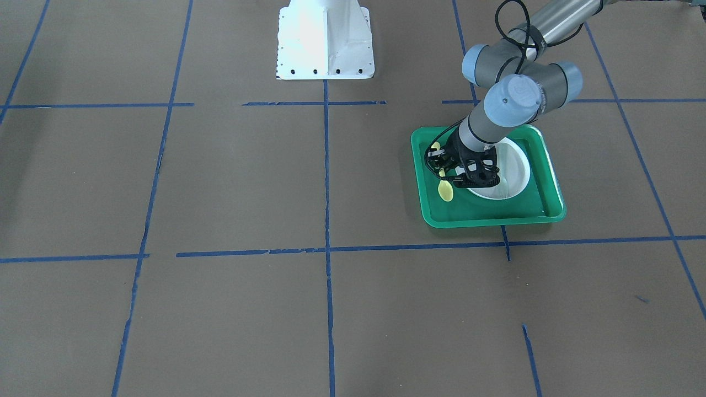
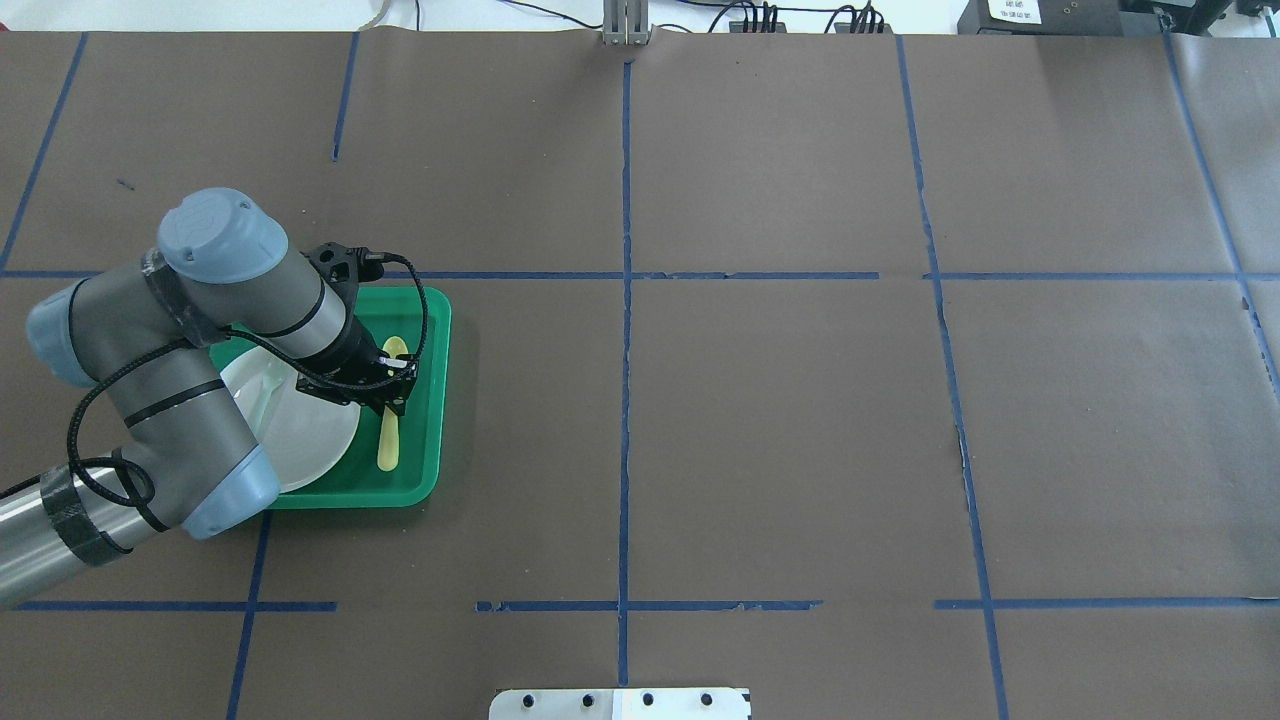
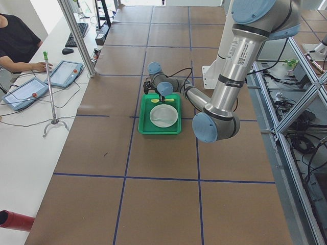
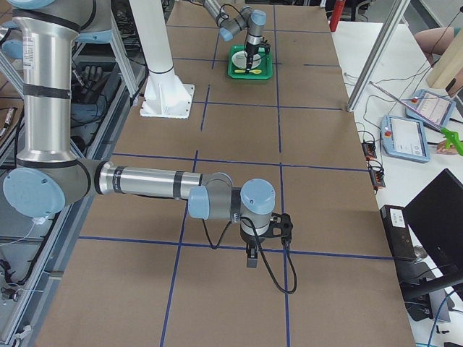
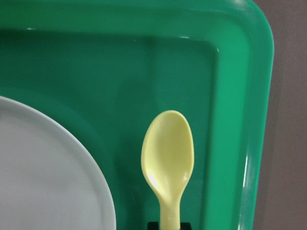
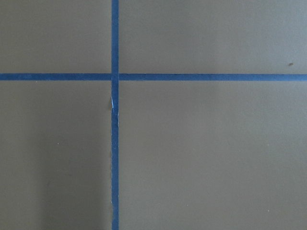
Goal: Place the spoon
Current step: 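Lift the spoon off the plate and lower it onto the tray beside the plate, then open the left gripper and raise it away from the tray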
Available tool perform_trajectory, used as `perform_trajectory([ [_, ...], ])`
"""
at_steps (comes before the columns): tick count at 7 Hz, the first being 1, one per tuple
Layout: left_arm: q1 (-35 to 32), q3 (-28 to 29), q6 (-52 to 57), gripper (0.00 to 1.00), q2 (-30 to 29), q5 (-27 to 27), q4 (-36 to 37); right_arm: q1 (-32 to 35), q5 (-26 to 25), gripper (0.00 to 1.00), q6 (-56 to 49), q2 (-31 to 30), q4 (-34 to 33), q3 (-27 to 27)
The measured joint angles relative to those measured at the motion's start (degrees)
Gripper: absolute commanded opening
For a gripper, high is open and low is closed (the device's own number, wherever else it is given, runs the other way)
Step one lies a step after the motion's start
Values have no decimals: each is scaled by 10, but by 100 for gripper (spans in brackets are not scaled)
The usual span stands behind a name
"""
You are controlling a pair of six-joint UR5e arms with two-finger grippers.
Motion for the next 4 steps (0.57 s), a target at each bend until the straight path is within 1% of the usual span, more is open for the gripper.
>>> perform_trajectory([
  [1,-1,8,0,82,0,0,-23,0,0,100,0,0,0,0],
  [2,-6,7,2,84,1,0,-32,0,0,100,0,0,0,0],
  [3,-23,-7,4,84,2,-1,-32,0,0,100,0,0,0,0],
  [4,-53,-32,6,84,4,-5,-29,0,0,100,0,0,0,0],
])
